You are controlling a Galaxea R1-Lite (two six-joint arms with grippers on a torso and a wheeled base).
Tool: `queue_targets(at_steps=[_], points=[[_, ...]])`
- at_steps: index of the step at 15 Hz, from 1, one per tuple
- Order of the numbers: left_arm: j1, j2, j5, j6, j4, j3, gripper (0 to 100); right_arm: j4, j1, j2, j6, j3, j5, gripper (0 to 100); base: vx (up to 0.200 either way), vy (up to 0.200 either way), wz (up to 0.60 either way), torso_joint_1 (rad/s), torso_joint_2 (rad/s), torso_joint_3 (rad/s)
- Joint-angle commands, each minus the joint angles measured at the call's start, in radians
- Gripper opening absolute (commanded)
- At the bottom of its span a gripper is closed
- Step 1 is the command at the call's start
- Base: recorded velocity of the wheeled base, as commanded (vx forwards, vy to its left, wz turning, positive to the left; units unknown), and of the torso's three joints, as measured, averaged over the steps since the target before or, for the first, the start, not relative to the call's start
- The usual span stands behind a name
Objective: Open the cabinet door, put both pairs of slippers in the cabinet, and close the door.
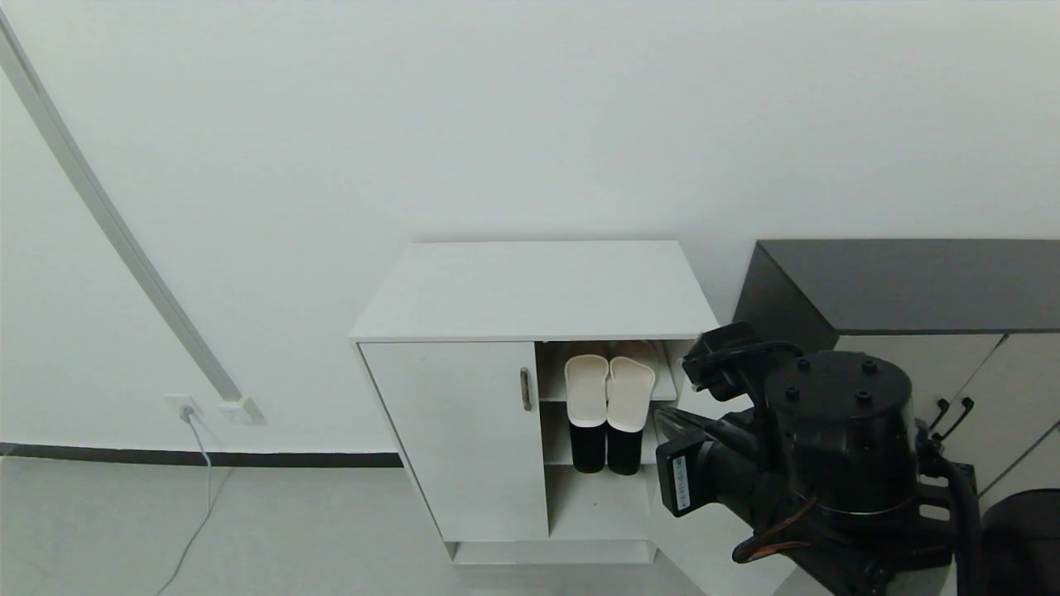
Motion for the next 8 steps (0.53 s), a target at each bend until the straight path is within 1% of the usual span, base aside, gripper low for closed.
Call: queue_targets(at_steps=[1, 4, 8], points=[[0.000, 0.001, 0.000, 0.000, 0.000, 0.001, 0, -0.024, -0.001, -0.002, -0.004, 0.014, 0.000, 0, 0.000, 0.000, 0.00, 0.000, 0.00, 0.000], [-0.001, 0.001, 0.000, 0.000, 0.000, 0.000, 0, -0.044, -0.003, -0.002, -0.024, 0.027, 0.000, 0, 0.000, 0.000, 0.00, 0.000, 0.00, 0.000], [0.000, 0.001, 0.000, 0.000, 0.000, 0.000, 0, -0.052, -0.004, 0.000, -0.024, 0.028, 0.003, 0, 0.000, 0.000, -0.60, 0.002, 0.00, 0.001]])
